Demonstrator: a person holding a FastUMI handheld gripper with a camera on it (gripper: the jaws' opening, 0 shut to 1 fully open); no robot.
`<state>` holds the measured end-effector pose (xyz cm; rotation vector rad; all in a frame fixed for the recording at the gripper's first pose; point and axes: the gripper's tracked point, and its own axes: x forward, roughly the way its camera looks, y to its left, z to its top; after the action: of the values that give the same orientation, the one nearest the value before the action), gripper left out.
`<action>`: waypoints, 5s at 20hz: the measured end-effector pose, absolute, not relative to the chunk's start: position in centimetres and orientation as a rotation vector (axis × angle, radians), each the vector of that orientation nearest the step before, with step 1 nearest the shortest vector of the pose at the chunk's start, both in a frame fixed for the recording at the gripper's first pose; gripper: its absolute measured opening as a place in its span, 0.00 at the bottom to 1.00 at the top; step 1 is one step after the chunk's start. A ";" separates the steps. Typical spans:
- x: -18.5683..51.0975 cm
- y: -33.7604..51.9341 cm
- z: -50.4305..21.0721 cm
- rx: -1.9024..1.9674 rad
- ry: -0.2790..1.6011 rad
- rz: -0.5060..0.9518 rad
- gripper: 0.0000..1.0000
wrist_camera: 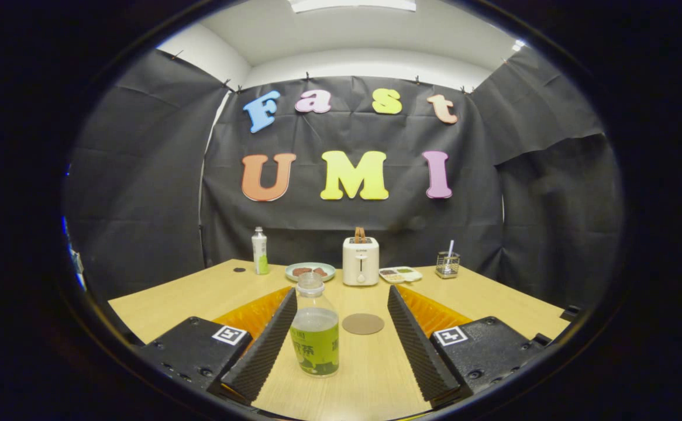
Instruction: Take the bottle from table, then pour the juice into the cup, finally place the bottle on the coaster
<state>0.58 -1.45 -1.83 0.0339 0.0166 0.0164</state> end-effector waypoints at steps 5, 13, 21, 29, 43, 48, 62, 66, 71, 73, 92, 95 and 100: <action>0.6 -0.7 -4.9 0.052 0.051 0.030 1.00; 1.9 1.2 -10.1 0.053 0.114 0.052 1.00; 5.5 2.2 -13.3 0.061 0.212 0.037 1.00; 6.5 1.9 -15.2 0.021 0.336 -0.007 0.96; 6.7 2.6 -14.8 0.060 0.388 0.004 0.81; 6.6 3.0 -12.9 0.150 0.369 0.024 0.79; 8.3 6.3 -5.9 0.997 0.256 0.171 0.77; 9.0 6.0 -5.9 1.171 0.257 0.158 0.77; 11.0 5.7 -6.2 1.306 0.288 0.139 0.77; 11.2 5.5 -5.9 1.356 0.282 0.145 0.77; 10.5 1.0 -2.7 1.744 0.106 0.218 0.76; 10.5 0.6 -2.3 1.808 0.084 0.225 0.76; 11.4 -0.4 -0.7 1.866 0.040 0.252 0.76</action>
<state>11.38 -0.44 -0.70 1.8663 0.0400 0.2521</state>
